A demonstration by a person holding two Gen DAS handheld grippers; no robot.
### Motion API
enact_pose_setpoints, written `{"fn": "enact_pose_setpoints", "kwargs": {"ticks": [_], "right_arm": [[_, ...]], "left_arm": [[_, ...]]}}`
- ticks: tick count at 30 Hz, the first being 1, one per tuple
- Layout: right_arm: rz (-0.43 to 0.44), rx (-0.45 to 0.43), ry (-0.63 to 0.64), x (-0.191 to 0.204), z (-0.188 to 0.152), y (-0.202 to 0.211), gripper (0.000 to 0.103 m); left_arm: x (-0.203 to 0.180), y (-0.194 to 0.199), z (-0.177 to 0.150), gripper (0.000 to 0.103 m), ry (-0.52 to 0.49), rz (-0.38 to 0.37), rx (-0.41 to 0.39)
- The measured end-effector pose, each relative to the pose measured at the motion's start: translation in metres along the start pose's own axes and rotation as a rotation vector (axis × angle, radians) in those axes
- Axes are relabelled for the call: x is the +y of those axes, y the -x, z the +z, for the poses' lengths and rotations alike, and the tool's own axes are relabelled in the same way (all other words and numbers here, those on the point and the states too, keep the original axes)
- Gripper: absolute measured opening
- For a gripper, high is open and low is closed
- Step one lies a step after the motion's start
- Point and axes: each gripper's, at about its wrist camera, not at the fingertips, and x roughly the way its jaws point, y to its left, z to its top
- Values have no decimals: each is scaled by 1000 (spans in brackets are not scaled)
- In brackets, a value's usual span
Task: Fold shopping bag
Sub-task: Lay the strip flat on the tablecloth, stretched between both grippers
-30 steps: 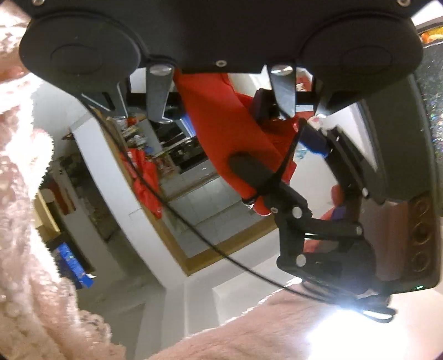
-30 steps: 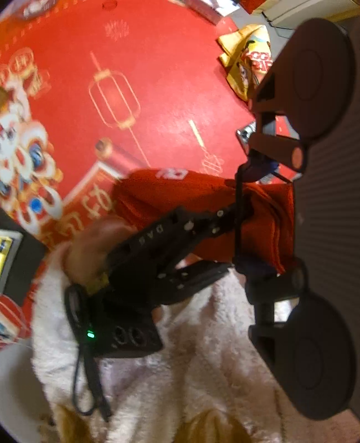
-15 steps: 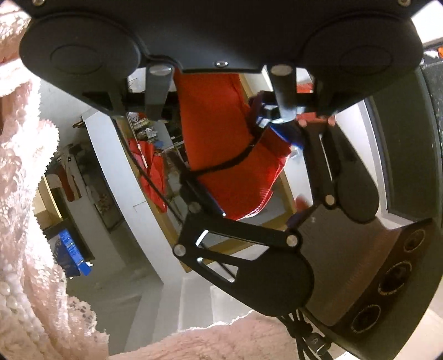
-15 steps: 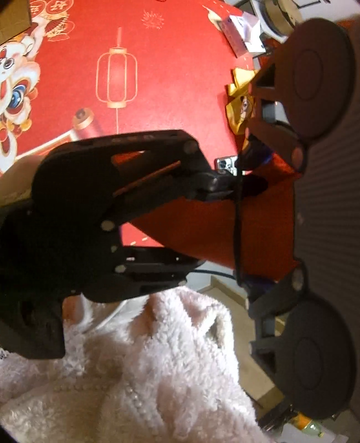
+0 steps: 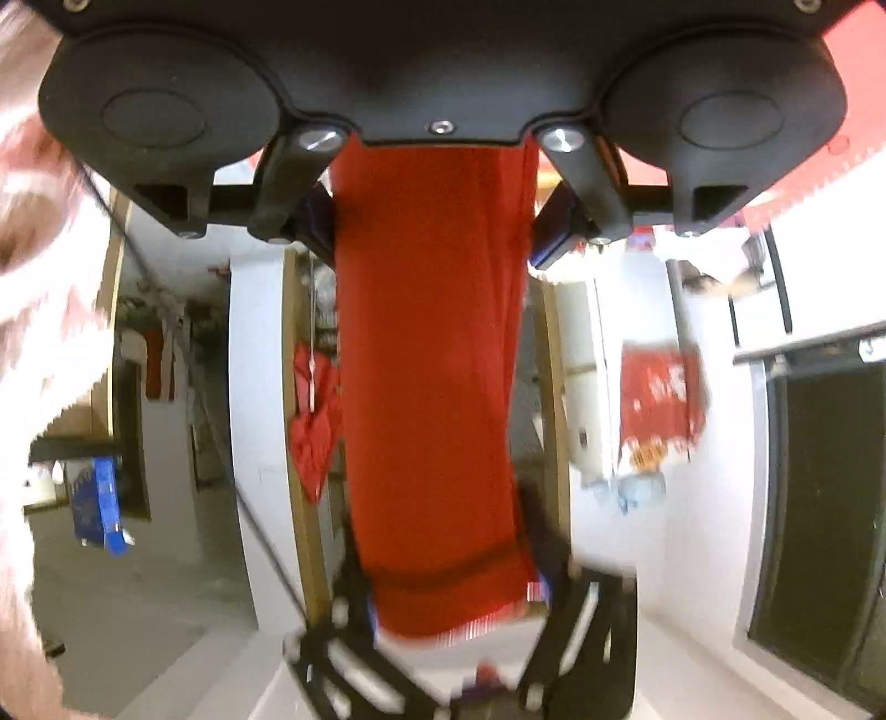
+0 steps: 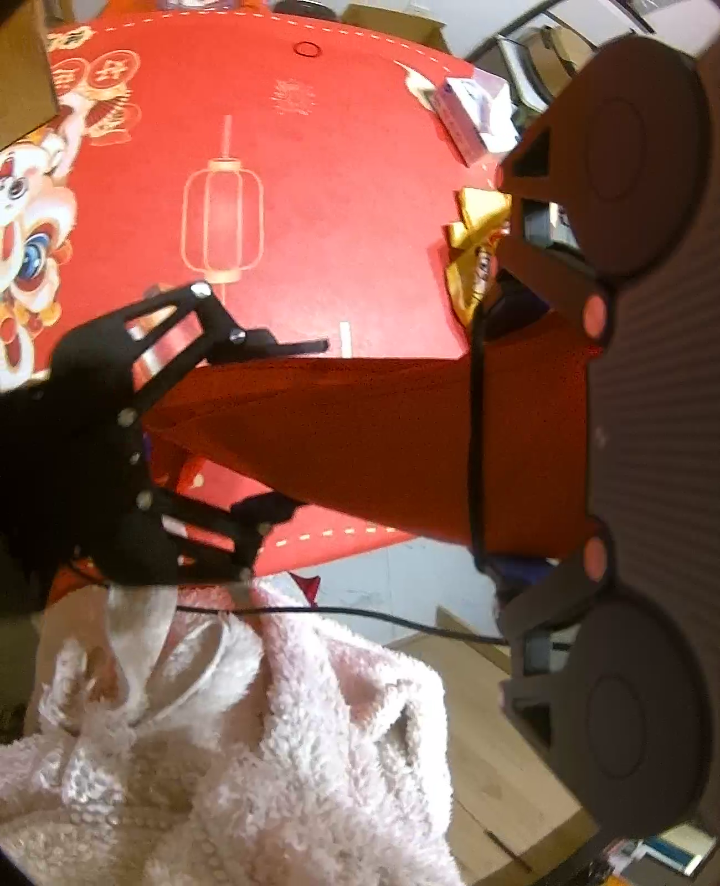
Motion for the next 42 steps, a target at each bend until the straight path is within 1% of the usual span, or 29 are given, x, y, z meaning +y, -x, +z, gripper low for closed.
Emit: {"fn": "enact_pose_setpoints", "kwargs": {"ticks": [2,4,5,7,10,13,14,16,19,22,24,27,30,33,36,42], "right_arm": [[-3,-1,19,1,-3,1,75],[0,-3,15,-2,1,-3,75],[3,-4,9,-4,5,-6,76],[4,-6,2,-6,8,-12,76],[7,-5,-8,-8,3,-25,76],[-18,-54,-10,-8,-8,-43,76],[-34,-86,-5,-8,-12,-48,76],[-73,-181,-12,-12,-19,-64,76],[-91,-299,-29,-21,-24,-99,76],[-106,-379,-16,-27,-19,-143,76],[-110,-405,-3,-29,-11,-170,76],[-126,-438,11,-30,2,-204,75],[-159,-461,28,-29,13,-224,75],[-183,-473,47,-27,18,-238,75],[-198,-472,72,-24,22,-249,75],[-220,-459,138,-18,34,-267,75]], "left_arm": [[6,-6,-10,75,41,-23,12],[25,7,-25,75,96,-37,7],[26,6,-28,73,94,-42,8],[26,10,-32,61,64,-48,14],[20,8,-32,55,38,-51,49],[18,10,-33,54,14,-44,120],[18,10,-36,54,-1,-35,149],[18,9,-42,54,-14,-18,212],[22,5,-54,54,-18,-2,312],[26,-3,-70,54,-18,4,416],[29,-10,-80,54,-13,-1,479],[34,-18,-94,54,3,-3,551],[39,-21,-105,55,25,4,600],[39,-23,-108,55,26,16,627],[37,-21,-111,55,28,24,638],[26,-12,-117,55,14,50,617]]}}
